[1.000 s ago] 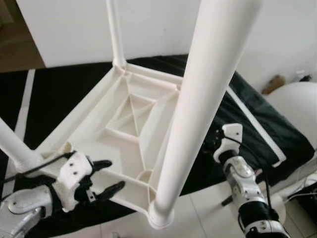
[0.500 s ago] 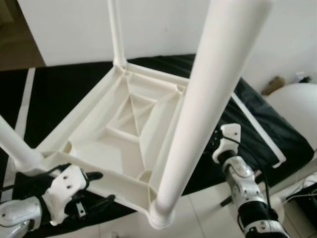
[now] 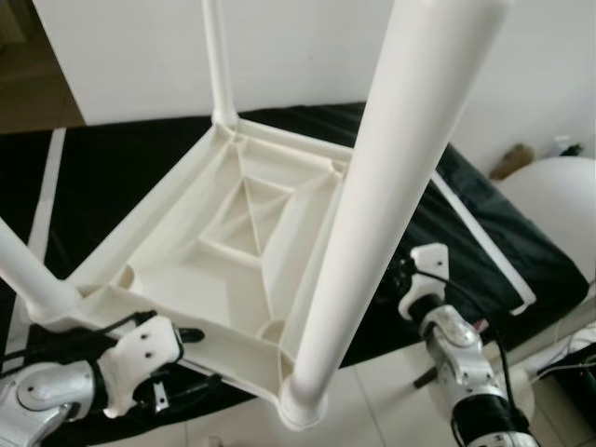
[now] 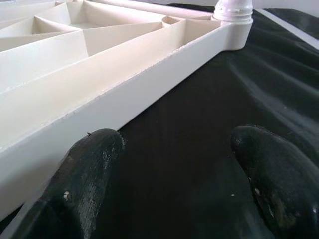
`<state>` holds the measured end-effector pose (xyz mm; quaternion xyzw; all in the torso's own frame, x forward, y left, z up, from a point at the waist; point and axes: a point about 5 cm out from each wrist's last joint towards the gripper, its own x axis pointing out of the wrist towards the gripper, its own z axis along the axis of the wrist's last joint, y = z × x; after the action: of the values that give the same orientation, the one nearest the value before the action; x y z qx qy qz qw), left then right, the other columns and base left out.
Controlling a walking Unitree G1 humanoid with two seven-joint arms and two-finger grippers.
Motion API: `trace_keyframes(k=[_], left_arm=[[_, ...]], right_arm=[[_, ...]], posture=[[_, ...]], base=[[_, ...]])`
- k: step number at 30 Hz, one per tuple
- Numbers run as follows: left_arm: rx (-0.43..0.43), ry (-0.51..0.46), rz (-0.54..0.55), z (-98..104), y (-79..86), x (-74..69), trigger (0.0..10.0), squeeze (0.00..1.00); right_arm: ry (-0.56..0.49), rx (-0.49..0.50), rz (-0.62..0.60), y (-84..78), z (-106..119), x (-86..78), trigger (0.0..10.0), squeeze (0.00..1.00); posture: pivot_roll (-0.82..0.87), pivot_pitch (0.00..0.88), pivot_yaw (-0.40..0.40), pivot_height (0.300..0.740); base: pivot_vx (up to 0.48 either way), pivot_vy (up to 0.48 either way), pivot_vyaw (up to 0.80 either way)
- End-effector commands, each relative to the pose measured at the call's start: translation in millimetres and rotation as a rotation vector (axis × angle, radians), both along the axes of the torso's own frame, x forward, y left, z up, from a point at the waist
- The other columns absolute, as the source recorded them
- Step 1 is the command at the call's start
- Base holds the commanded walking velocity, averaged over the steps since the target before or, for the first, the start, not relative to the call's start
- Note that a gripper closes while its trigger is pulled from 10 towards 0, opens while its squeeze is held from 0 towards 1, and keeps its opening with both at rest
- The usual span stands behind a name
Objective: Building children table
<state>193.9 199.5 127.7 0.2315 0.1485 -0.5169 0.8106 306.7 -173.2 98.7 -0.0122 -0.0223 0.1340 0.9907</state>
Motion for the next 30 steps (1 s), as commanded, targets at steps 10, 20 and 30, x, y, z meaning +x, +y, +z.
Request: trace_keyframes(k=[10, 20, 30], left_arm=[[0.063, -0.141, 0.208, -9.1, 2.7, 29.2, 10.0, 0.00], [0.119, -0.108, 0.542, -20.6, 16.3, 36.7, 10.0, 0.00], [0.321, 0.086, 0.588, -48.5, 18.5, 9.6, 10.0, 0.00]], right_arm=[[0.012, 0.001, -0.033, -7.0, 0.4, -4.2, 10.0, 0.00], [0.014, 0.005, -0.047, -6.5, 0.8, -3.1, 10.0, 0.00], [0.007, 0.009, -0.021, 0.7, 3.5, 0.5, 10.0, 0.00]], posture=[[0.03, 0.077, -0.041, 0.740], [0.04, 0.074, -0.051, 0.740], [0.05, 0.067, -0.051, 0.740]], base=[[0.000, 0.000, 0.00], [0.000, 0.000, 0.00], [0.000, 0.000, 0.00]])
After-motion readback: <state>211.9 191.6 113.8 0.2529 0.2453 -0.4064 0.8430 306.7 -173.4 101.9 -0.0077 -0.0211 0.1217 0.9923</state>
